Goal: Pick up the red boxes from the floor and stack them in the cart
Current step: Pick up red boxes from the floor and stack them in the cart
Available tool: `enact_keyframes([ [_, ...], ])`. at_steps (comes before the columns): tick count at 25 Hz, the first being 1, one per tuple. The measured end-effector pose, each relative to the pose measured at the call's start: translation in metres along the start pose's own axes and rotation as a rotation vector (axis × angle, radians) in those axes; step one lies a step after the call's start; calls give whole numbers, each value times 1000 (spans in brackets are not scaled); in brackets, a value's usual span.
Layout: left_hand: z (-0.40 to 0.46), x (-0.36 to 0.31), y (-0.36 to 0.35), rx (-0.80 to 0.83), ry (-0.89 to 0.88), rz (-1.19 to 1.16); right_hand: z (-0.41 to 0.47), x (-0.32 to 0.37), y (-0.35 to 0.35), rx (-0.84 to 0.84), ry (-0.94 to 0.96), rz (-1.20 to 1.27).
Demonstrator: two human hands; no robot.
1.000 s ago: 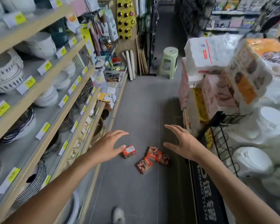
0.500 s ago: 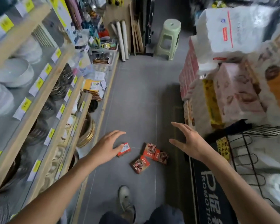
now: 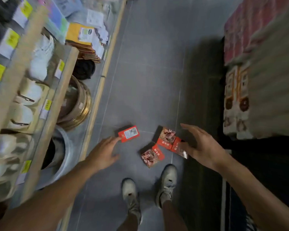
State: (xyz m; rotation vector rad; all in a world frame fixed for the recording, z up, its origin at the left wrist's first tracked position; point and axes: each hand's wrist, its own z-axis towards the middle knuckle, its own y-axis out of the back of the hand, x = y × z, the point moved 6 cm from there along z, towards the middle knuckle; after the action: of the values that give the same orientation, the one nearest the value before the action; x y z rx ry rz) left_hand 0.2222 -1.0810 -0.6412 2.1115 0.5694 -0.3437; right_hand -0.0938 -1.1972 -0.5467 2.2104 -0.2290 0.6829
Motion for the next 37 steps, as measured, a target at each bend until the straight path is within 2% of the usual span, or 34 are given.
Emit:
enact_keyframes([
  [8,155,112,-166,-22,123,108,124,-141,-172,103,-42,55],
  [13,256,153,-211,-152,220,123,171,-213,-239,120,-35,57],
  [18,319,183,-260,-119,260,178,202,-257,-283,155,-45,86],
  [22,310,180,-257,-251,220,175,200,-261,-296,190,-88,146],
  [25,274,165,-244,-254,177,73,185,-260,-302,208,-185,225],
  [30,209,144,-227,-207,253,-88,168,-266,-331,140,-546,639],
  [37,174,136,-211,-213,190,-157,170,-264,-385,-59,-953,1027],
])
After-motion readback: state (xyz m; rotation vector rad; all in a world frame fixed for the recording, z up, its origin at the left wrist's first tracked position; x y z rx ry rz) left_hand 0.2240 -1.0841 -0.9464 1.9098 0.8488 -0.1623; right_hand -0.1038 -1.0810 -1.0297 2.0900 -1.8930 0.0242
